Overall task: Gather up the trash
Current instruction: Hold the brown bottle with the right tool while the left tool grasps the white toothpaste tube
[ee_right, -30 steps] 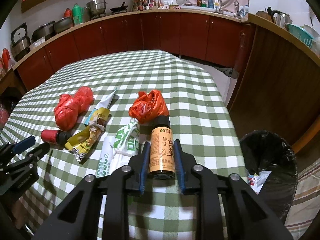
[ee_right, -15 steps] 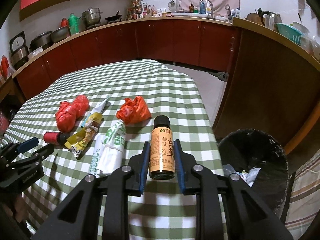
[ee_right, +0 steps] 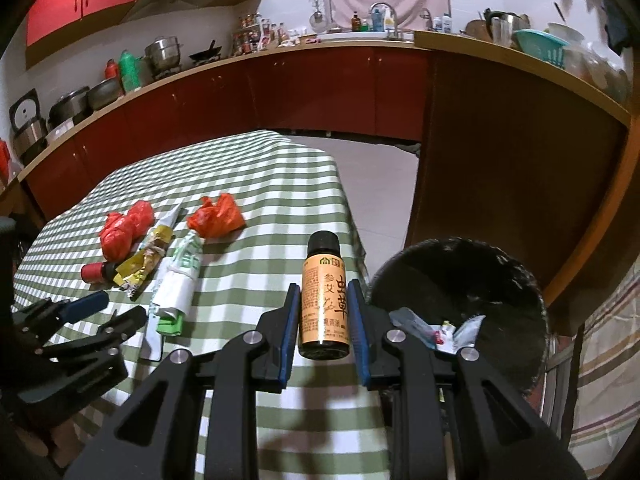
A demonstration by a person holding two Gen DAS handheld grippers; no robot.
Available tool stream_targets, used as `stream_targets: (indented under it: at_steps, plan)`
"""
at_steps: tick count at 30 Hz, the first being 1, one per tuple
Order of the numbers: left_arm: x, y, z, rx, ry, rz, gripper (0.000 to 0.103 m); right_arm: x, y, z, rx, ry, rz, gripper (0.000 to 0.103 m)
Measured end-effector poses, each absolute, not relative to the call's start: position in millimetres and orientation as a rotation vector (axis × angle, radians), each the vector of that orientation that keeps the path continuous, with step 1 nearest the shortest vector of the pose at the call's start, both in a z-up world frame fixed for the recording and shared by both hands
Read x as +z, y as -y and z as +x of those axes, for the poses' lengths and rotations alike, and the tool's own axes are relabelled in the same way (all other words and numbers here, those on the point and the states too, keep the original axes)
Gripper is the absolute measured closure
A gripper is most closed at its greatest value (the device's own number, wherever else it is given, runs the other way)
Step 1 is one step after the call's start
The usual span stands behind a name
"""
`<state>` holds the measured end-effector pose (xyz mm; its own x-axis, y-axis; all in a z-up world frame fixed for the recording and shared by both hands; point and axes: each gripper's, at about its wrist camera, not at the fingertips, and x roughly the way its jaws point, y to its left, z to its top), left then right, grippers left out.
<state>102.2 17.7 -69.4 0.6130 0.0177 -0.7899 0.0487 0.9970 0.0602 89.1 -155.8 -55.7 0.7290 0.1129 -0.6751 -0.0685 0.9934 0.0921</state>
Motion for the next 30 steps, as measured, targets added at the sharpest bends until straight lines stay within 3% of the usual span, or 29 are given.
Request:
stream_targets:
  at_steps: [16, 21, 26, 30]
  plan:
    - [-66, -3, 111, -0.019, -0.916, 0.045, 0.048, -64, 177, 87, 0.097, -0.748, 0.115, 0.078]
    - [-67, 4, 120, -0.024, -0.912, 0.035, 0.037, -65, 178, 87, 0.097, -0.749, 0.115, 0.078]
    - [-73, -1, 120, -0.013, -0.935, 0.042, 0.037, -65, 178, 86, 0.102, -0.749, 0.114, 0.078]
    - [-72, -10, 114, -0.015, -0.940, 0.042, 0.045, -67, 177, 87, 0.108, -0.755, 0.117, 0.078]
